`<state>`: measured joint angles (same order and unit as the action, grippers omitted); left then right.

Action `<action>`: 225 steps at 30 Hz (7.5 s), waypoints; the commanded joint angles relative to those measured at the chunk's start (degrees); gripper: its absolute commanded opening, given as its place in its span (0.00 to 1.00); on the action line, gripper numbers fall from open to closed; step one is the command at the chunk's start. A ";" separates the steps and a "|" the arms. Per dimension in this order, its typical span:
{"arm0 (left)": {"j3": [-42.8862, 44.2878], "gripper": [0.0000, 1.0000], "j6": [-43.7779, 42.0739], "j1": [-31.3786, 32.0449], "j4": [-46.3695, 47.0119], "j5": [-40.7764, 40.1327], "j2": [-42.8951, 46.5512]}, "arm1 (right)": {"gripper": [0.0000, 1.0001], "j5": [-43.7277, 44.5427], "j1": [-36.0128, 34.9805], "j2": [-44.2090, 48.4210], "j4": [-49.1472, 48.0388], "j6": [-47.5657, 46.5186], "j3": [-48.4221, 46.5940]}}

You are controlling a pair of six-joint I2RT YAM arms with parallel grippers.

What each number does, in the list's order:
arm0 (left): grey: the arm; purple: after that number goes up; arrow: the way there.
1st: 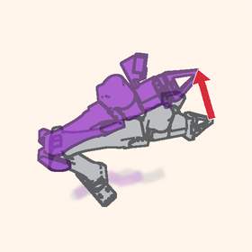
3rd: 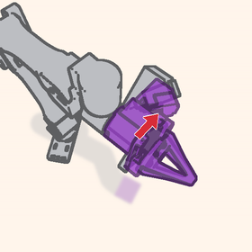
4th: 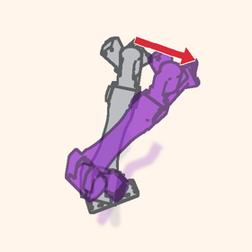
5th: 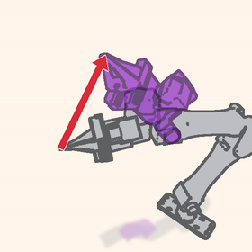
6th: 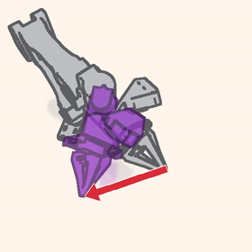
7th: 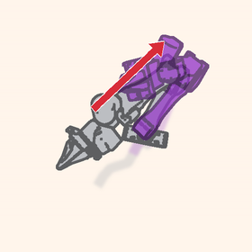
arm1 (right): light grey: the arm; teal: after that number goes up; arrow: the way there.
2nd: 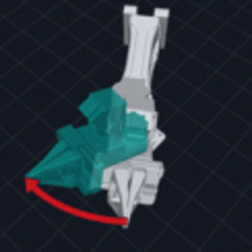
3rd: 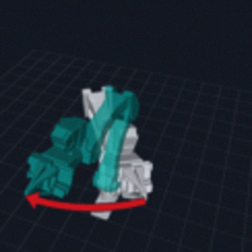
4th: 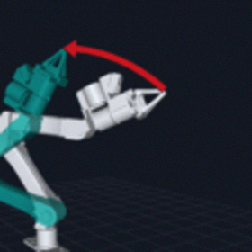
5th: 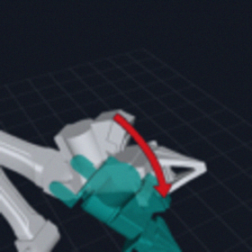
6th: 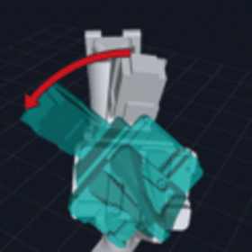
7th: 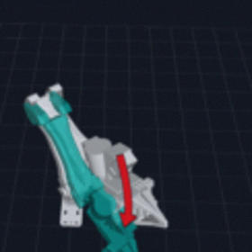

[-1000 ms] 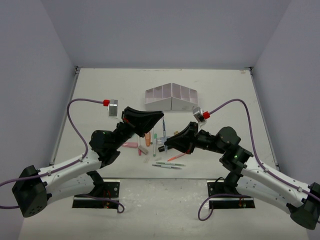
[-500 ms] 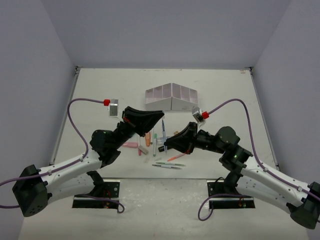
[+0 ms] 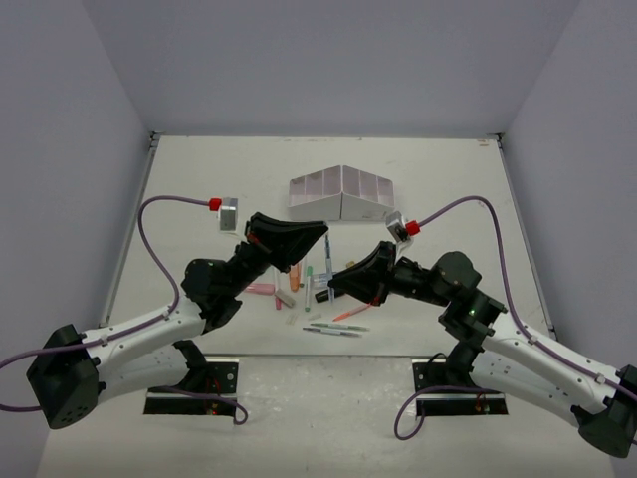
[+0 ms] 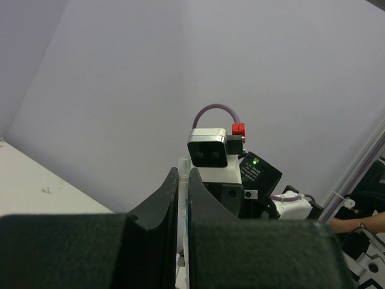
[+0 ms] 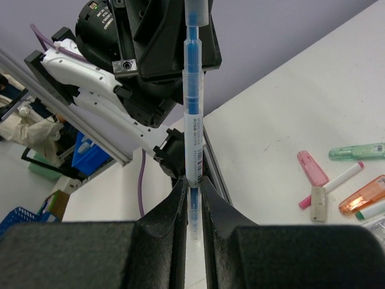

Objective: Sort the stationery into containers
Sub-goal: Close the pen cap on the pen, then place the pen in the storage box, then pick up the pen from the center of the board.

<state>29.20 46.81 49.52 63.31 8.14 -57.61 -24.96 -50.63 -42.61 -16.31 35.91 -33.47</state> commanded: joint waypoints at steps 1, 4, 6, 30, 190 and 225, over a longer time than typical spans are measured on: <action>-0.64 0.00 1.09 -0.21 3.48 0.95 -0.47 | 0.00 2.72 -0.24 0.86 -0.20 -1.04 -3.09; -0.64 0.00 0.83 -0.21 3.39 1.18 -0.13 | 0.00 4.04 -0.17 0.86 0.05 -1.11 -3.27; -0.64 0.00 0.83 -0.13 3.23 1.18 -0.05 | 0.00 4.40 -0.26 0.86 -0.10 -1.10 -3.44; -3.89 0.00 1.76 0.23 3.31 -0.54 -1.36 | 0.00 6.07 -0.26 -3.52 -19.54 -1.19 -4.32; 17.95 1.00 -6.14 4.50 -100.81 -47.41 17.27 | 0.15 35.96 23.39 -59.60 15.17 -22.13 -47.46; 22.05 0.53 -1.42 4.77 -86.43 -36.50 -21.62 | 0.39 21.86 16.05 -10.72 33.87 -15.71 -16.55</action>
<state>50.17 44.34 54.03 -24.91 -29.54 -80.34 6.40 -33.77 -54.09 8.58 20.36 -53.83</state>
